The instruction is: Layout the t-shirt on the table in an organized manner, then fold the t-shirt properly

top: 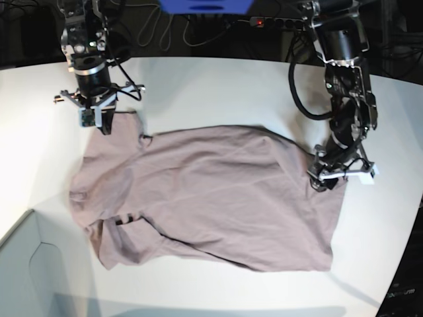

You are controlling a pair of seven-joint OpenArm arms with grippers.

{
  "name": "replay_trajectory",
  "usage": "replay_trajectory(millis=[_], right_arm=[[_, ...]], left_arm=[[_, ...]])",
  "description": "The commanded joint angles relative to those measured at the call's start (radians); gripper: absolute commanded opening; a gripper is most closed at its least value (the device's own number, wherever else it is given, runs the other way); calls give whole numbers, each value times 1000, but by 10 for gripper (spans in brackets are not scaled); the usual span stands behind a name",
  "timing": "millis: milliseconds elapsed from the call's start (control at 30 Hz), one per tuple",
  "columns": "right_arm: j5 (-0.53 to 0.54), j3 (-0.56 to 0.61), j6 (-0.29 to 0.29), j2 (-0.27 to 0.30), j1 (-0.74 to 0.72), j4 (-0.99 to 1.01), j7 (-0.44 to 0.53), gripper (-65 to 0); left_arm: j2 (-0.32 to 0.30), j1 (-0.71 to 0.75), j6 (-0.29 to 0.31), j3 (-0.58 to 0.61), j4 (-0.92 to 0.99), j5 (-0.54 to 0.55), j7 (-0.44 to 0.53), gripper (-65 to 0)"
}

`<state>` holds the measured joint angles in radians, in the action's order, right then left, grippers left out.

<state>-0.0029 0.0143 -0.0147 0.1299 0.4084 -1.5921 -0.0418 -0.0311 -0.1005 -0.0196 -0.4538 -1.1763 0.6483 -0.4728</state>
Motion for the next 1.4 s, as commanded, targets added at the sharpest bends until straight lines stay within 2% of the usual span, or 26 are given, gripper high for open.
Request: replay_trajectory(millis=[0,100,300,433,733,1367], right_arm=[[-3,-3,2,4,1,-14,26,-650],[-3,-3,2,4,1,-14,26,-650],[-3,-3,2,4,1,-14,26,-650],[-3,-3,2,4,1,-14,26,-650],[-3,-3,2,4,-1,-14,26,-650],[-3,-4,2,4,13,-14,26,-650]], left_arm=[[-7,-21,8,3,0,3,13,-235],[-7,-54,13,3,45,3,13,-256],[-7,-69,14,5,82,11,13,-425],[-5,-75,16,5,80,12,13,-506],[-5,-44,11,2,2,12,12,-507],[-3,-64,8,2,14,11,13,-506]])
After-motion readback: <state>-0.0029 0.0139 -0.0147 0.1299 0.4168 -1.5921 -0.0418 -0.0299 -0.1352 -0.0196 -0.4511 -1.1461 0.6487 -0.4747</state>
